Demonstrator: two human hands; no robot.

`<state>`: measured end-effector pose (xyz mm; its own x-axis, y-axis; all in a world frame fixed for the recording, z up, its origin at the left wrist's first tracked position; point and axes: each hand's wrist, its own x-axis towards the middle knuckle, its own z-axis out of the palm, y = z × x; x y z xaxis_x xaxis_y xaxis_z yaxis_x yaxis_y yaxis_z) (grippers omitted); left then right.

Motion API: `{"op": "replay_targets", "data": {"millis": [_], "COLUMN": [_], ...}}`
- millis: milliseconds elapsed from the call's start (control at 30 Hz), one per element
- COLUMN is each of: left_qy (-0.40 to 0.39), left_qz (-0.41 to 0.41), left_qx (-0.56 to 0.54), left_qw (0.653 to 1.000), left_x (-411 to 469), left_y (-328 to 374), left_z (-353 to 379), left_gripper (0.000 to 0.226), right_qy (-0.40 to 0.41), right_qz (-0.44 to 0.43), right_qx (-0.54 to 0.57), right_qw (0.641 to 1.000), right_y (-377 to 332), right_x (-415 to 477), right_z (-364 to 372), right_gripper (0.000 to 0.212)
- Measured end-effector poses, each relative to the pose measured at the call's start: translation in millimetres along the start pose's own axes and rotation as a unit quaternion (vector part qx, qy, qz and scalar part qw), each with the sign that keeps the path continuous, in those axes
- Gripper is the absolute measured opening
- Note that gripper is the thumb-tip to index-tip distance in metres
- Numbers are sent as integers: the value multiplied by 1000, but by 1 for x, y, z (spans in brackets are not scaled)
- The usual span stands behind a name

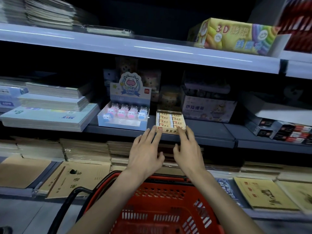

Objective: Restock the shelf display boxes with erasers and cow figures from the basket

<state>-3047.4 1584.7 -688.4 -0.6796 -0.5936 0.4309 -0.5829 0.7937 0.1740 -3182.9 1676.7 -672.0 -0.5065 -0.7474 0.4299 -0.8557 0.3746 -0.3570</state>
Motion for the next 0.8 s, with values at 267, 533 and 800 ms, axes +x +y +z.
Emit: {"op": "replay_targets", "data": {"millis": [267,533,800], "left_qy": [-22,-40,-32], "left_qz": [-32,-40,-20], "left_qx": [-8,-15,11], "left_qw": [999,998,999], "left_x": [6,6,-10], "left_y": [6,6,11], "left_z": [1,-1,-11], "left_gripper": [87,90,85], "right_qy": [-29,-47,-65], "right_qz": [-4,-14,-29], "right_qx": [-8,-11,-28], "right_qw": [1000,999,997], "right_y": [4,7,11], "right_x": [2,2,-8], "right_z": [-4,-7,-25], "right_gripper": [68,71,77]}}
